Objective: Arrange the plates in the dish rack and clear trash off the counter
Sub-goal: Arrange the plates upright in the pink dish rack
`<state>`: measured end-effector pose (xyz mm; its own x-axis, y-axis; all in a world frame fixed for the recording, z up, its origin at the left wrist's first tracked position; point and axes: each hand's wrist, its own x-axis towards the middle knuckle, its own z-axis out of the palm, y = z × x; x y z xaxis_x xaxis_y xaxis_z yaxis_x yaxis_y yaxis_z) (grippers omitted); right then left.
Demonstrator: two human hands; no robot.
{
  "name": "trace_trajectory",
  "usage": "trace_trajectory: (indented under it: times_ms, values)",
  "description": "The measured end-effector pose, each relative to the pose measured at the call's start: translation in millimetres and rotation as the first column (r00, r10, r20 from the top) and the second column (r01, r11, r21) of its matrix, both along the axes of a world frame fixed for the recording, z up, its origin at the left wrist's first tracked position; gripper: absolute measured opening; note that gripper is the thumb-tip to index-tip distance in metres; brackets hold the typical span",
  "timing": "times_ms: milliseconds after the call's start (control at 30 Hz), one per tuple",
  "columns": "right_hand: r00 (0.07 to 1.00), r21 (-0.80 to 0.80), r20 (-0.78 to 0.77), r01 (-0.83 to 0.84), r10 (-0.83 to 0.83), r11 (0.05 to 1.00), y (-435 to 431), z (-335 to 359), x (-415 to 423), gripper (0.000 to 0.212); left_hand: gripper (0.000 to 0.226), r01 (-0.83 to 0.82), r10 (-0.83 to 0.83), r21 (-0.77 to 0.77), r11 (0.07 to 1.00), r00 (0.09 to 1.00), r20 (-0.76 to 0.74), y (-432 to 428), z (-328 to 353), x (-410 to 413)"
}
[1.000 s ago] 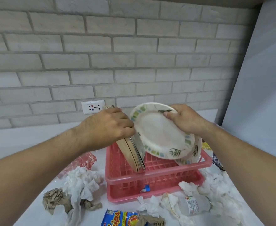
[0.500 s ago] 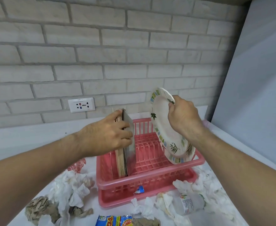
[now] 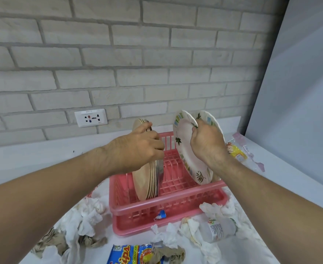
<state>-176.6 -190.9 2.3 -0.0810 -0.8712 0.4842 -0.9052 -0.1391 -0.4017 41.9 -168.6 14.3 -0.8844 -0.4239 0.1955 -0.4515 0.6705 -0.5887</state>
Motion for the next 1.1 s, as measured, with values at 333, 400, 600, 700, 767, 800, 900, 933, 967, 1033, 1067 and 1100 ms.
trace_trajectory:
  times_ms: [333,400,600,700,767,800,900,933,967,1033,1067,1100]
  values:
    - [1.0,0.045,-0.017,0.015,-0.014,0.999,-1.9,-6.7,1.1,0.032,0.052,-0.123,0.121,0.001,0.992,0.976,-0.178,-9.5,-20.6,24.6]
    - [1.0,0.059,0.0,0.004,-0.004,0.998,-0.9,-4.6,0.1,0.04,0.053,-0.143,0.136,-0.019,0.99,0.969,-0.208,-3.6,-25.7,28.7]
    - [0.997,0.121,-0.075,0.023,-0.014,0.992,11.1,7.3,-15.4,0.068,0.059,-0.172,0.162,-0.011,0.985,0.944,-0.288,6.7,-33.7,36.2]
    - [0.984,0.19,-0.17,0.08,-0.048,0.978,9.5,13.0,-20.9,0.07,0.053,-0.165,0.16,0.007,0.986,0.938,-0.306,7.7,-34.5,38.9]
    - [0.963,0.213,-0.263,0.119,-0.06,0.97,10.4,18.1,-22.8,0.063,0.051,-0.153,0.149,0.013,0.988,0.935,-0.323,7.6,-36.0,39.7]
    - [0.953,0.206,-0.297,0.132,-0.066,0.969,11.5,19.8,-23.8,0.059,0.051,-0.141,0.136,0.009,0.99,0.934,-0.331,7.6,-36.6,39.0]
    - [0.938,0.181,-0.336,0.159,-0.091,0.971,15.3,15.9,-27.2,0.056,0.047,-0.12,0.104,-0.025,0.992,0.932,-0.347,8.7,-39.8,37.4]
    - [0.935,0.169,-0.339,0.171,-0.105,0.971,17.3,12.8,-29.2,0.058,0.046,-0.12,0.1,-0.036,0.992,0.931,-0.352,9.8,-40.8,37.2]
    - [0.929,0.152,-0.351,0.178,-0.115,0.972,20.1,10.3,-30.8,0.061,0.045,-0.12,0.095,-0.048,0.992,0.928,-0.359,11.1,-41.4,37.4]
    - [0.91,0.112,-0.397,0.18,-0.123,0.977,26.6,9.9,-33.4,0.064,0.044,-0.123,0.095,-0.051,0.991,0.924,-0.371,13.3,-42.0,37.3]
    - [0.897,0.082,-0.421,0.185,-0.134,0.979,29.4,12.6,-34.5,0.064,0.044,-0.124,0.097,-0.049,0.991,0.923,-0.373,14.0,-42.0,37.2]
    - [0.886,0.044,-0.44,0.185,-0.147,0.982,33.0,16.6,-34.7,0.062,0.043,-0.124,0.098,-0.047,0.991,0.923,-0.372,14.0,-42.2,36.7]
